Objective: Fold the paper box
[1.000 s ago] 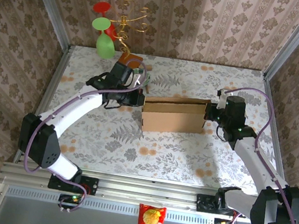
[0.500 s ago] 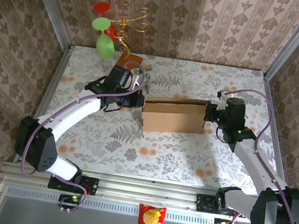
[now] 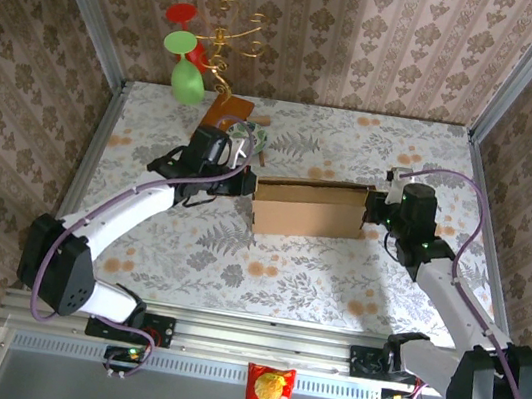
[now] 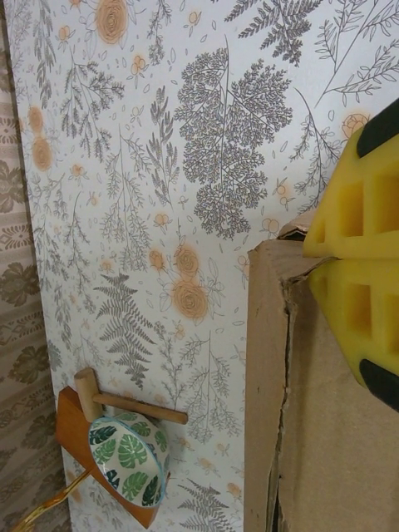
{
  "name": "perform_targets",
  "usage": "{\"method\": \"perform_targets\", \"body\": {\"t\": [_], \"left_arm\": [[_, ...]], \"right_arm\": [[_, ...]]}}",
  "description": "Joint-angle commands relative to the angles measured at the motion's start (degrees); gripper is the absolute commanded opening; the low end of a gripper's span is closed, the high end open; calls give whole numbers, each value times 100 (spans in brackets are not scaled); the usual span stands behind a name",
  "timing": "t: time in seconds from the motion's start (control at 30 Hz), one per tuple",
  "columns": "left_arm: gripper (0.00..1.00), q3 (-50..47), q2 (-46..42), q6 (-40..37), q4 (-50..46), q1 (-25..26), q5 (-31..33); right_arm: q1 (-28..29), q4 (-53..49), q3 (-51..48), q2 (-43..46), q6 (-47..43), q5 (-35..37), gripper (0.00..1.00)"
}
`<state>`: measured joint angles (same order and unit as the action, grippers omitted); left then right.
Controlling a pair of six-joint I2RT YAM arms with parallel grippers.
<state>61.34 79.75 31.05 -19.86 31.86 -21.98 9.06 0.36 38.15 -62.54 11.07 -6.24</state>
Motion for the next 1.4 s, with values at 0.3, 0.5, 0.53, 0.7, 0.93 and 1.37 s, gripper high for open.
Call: {"method": "perform_targets", "body": {"t": [0.3, 0.5, 0.53, 0.7, 0.93, 1.37], "left_arm": [[2, -262, -79, -298, -646, 212, 257], [2, -502, -89, -326, -507, 272, 326], [2, -545, -99, -326, -457, 313, 395], [2, -741, -159, -339, -349, 514, 831], [1, -1006, -289, -265, -255, 638, 1280], [1, -800, -157, -178, -407, 718, 1554]], "right_arm": [[87, -440, -352, 32, -217, -84, 0], [86, -466, -386, 57, -211, -79, 0], [80, -480, -396, 64, -215, -71, 0], [86, -575, -396, 127, -224, -44, 0], [87, -844, -135, 274, 43, -5, 18], [93, -2479, 945, 525, 2010, -265, 45]]}}
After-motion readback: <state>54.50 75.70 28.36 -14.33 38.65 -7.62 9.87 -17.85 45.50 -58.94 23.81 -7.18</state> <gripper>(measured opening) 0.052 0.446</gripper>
